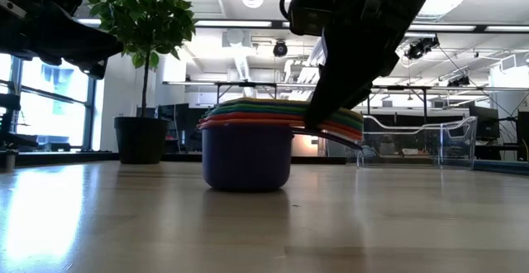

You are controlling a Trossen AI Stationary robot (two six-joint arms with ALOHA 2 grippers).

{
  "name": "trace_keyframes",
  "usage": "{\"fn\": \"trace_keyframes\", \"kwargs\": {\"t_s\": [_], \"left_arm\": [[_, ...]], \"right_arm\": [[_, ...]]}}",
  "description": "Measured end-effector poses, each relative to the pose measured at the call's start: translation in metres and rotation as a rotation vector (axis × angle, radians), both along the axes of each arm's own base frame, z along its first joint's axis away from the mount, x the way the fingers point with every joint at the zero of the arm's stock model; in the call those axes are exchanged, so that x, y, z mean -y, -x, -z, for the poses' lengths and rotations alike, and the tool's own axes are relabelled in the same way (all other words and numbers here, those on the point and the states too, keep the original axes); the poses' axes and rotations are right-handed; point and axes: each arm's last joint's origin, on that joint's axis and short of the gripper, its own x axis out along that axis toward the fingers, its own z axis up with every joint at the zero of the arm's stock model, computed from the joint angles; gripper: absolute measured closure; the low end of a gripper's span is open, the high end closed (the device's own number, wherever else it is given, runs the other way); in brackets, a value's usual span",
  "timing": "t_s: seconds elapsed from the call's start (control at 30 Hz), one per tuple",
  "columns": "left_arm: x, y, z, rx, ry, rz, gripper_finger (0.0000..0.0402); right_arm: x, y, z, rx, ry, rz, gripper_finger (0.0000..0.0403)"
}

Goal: Nest measuring cups in basket
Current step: Put the nested measuring cups into the transparent bin

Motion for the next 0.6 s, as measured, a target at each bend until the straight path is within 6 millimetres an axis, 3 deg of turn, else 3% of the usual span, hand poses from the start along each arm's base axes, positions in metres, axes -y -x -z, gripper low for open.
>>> {"fn": "trace_keyframes", "kwargs": {"t_s": [0.6], "left_arm": [[0.0000, 0.0000, 0.0000, 0.000, 0.000, 0.000, 0.0342]], "right_arm": [[0.0003, 0.0014, 0.0006, -0.022, -0.012, -0.011, 0.0199]]}}
